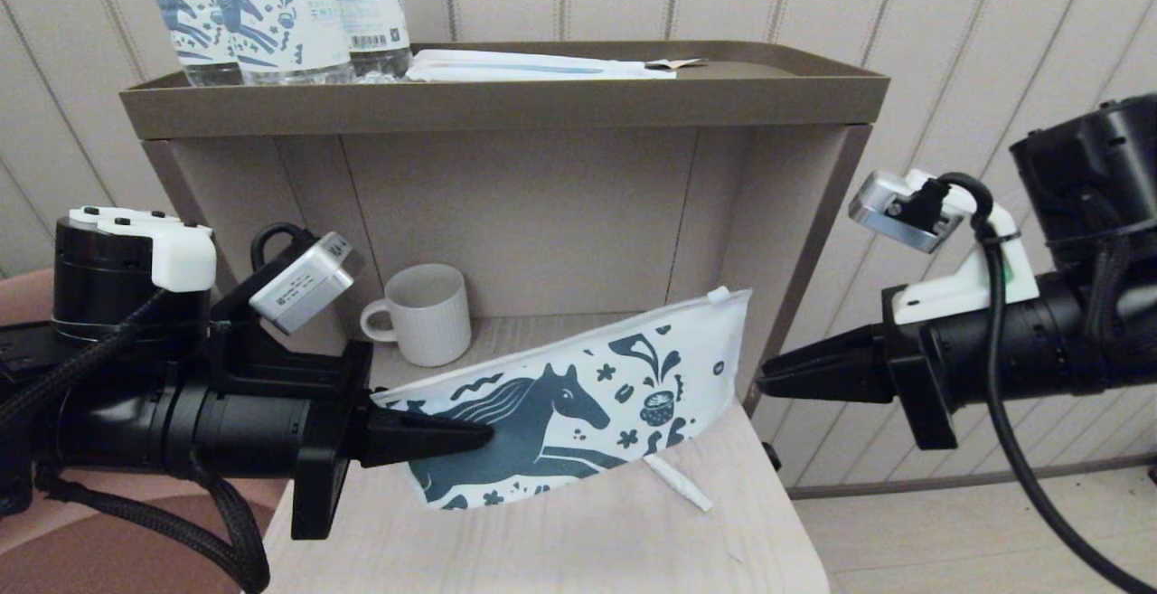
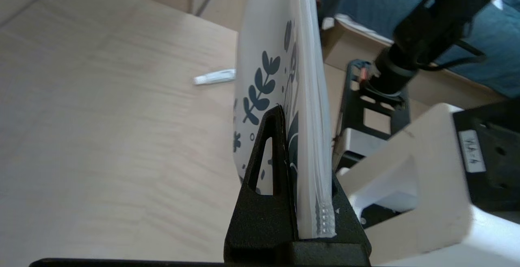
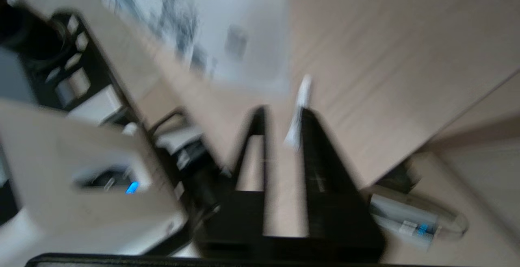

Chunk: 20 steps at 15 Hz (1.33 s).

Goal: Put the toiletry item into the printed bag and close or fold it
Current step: Pick up the toothpaste

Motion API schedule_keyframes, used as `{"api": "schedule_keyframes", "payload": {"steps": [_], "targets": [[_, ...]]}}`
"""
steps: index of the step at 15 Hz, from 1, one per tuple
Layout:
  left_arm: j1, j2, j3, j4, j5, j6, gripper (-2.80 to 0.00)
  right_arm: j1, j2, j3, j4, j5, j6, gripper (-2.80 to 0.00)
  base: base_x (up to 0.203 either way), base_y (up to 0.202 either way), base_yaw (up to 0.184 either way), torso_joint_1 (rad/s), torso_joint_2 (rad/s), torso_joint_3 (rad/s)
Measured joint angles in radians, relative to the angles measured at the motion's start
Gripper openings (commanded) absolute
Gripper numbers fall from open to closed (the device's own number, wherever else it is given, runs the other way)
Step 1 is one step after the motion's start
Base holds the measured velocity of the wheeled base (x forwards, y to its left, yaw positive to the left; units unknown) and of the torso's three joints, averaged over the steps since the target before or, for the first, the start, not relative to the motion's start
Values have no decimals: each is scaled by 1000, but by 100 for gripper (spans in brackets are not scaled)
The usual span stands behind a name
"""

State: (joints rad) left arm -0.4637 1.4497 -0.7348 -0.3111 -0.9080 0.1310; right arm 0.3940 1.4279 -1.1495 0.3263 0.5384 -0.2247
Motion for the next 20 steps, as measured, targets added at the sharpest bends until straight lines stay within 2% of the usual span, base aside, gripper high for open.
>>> {"api": "schedule_keyframes", "payload": {"steps": [3, 6, 10, 13, 15, 16, 20], "targets": [[-8, -3, 7, 1, -1, 3, -280, 10, 10, -1, -27, 26, -6, 0, 0, 0, 0, 0, 0, 0], [-18, -6, 15, -1, -1, 5, -280, 9, 19, -16, -30, 116, -4, 0, 0, 0, 0, 0, 0, 0], [-26, -7, 19, -3, -4, 6, -280, 6, 33, -18, -30, 126, -4, 0, 0, 0, 0, 0, 0, 0], [-26, -8, 20, -3, -39, 8, -280, 6, 46, -16, -35, 127, -7, 0, 0, 0, 0, 0, 0, 0], [-27, -6, 17, -3, -39, 8, -280, 6, 53, -11, -59, 127, -7, 0, 0, 0, 0, 0, 0, 0], [-27, -4, 17, -4, -39, 8, -280, 6, 55, -8, -72, 126, -7, -280, 0, 0, 0, 0, 0, 0], [-27, 1, 17, -6, -41, 8, -280, 6, 60, -4, -79, 127, -7, -280, 0, 0, 0, 0, 0, 0]]}}
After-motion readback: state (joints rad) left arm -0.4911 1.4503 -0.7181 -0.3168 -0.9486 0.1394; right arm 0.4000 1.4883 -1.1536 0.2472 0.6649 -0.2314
